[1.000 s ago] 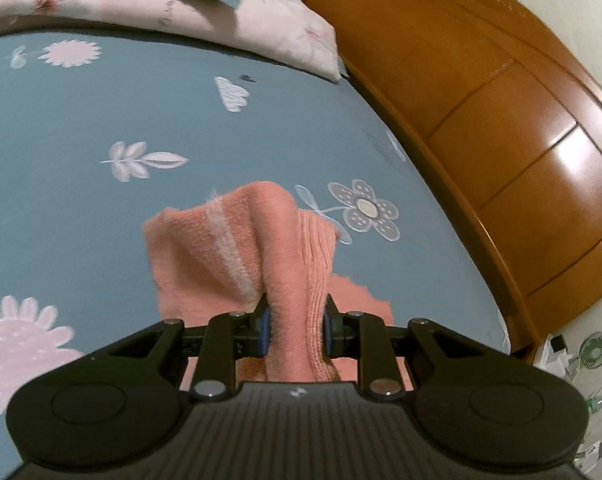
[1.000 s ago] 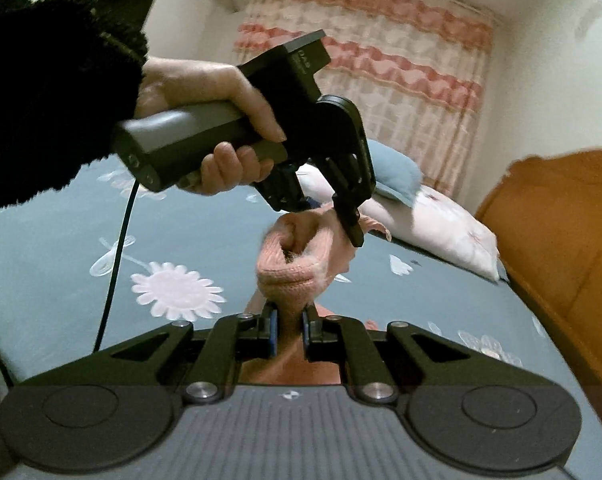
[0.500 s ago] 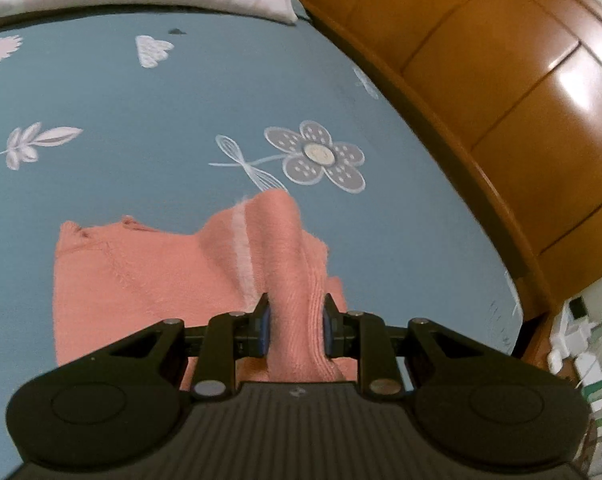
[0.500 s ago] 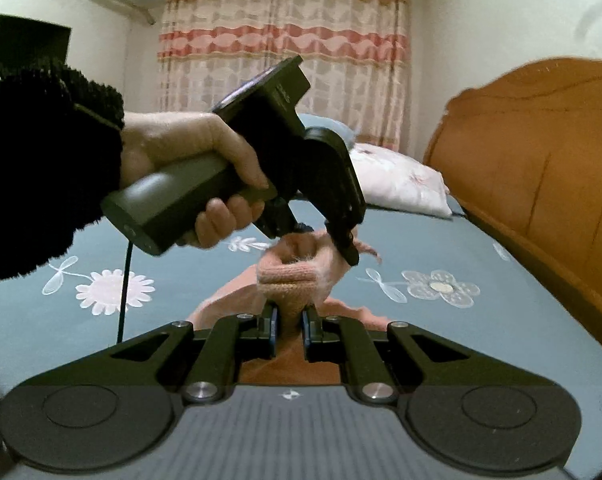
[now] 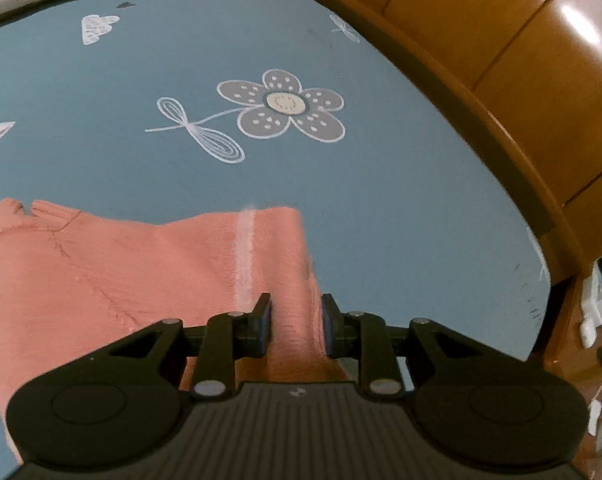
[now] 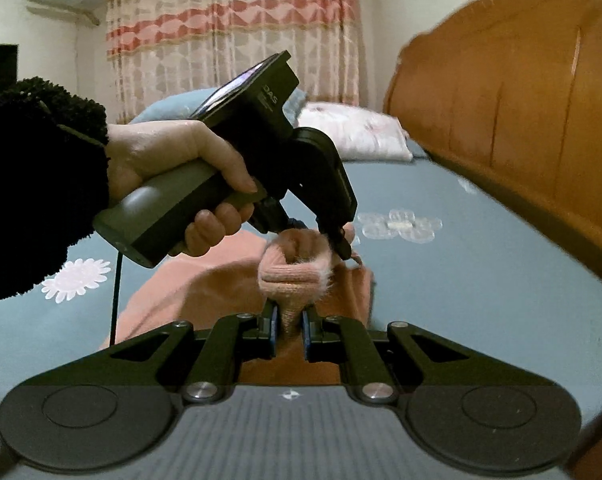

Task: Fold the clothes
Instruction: 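Open the left gripper to release the folded edge onto the sweater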

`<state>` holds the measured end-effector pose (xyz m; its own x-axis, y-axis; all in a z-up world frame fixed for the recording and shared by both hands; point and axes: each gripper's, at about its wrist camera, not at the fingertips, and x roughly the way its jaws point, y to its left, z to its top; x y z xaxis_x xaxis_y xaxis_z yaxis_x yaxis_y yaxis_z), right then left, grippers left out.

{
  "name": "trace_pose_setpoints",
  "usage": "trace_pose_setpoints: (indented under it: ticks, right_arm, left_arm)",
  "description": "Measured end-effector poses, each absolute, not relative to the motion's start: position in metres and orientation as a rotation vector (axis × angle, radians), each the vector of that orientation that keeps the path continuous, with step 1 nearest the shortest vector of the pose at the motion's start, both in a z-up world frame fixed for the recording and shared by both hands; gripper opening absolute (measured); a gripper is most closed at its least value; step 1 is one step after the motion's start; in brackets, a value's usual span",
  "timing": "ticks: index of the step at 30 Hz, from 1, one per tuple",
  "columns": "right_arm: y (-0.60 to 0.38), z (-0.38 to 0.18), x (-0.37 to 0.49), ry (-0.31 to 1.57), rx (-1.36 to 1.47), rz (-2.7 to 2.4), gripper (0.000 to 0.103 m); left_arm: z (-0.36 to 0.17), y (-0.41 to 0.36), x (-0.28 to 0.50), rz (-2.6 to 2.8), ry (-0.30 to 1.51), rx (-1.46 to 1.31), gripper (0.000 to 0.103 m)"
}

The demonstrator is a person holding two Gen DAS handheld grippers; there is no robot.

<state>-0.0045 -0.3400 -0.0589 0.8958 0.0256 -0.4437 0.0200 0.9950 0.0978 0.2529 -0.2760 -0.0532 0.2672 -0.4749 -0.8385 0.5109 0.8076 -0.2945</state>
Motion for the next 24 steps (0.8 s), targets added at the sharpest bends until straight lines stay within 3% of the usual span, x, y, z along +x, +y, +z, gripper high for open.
trace_pose_setpoints:
  ticks: [7, 9, 11, 18, 22, 24]
  right_arm:
    - [-0.356, -0.078, -0.008, 0.535, 0.221, 0.007, 0.014]
    - [-0.359, -0.083, -0.005, 0.574, 0.255, 0.004, 0.025]
    - [-0.36, -0.089, -0.007, 0.609, 0.304, -0.003, 0.029]
    - [-0.378, -0.081, -0.022, 0.557, 0.403, -0.042, 0.062]
    - [-0.379, -0.066, -0.031, 0.46, 0.396, -0.048, 0.062]
    - [-0.378, -0.06, -0.027, 0.441, 0.386, -0.021, 0.058]
  left_arm:
    - [-0.06, -0.292, 0.242, -0.683, 1.087, 0.132, 0.03]
    - [-0.06, -0.296, 0.238, -0.707, 1.08, 0.13, 0.047]
    - [-0.058, -0.301, 0.233, -0.729, 1.066, 0.144, 0.054]
    - [-0.026, -0.279, 0.218, -0.812, 1.018, 0.125, 0.06]
    - [-0.01, -0.244, 0.201, -0.815, 0.96, 0.174, 0.067]
    - [-0.008, -0.223, 0.189, -0.793, 0.927, 0.234, 0.068]
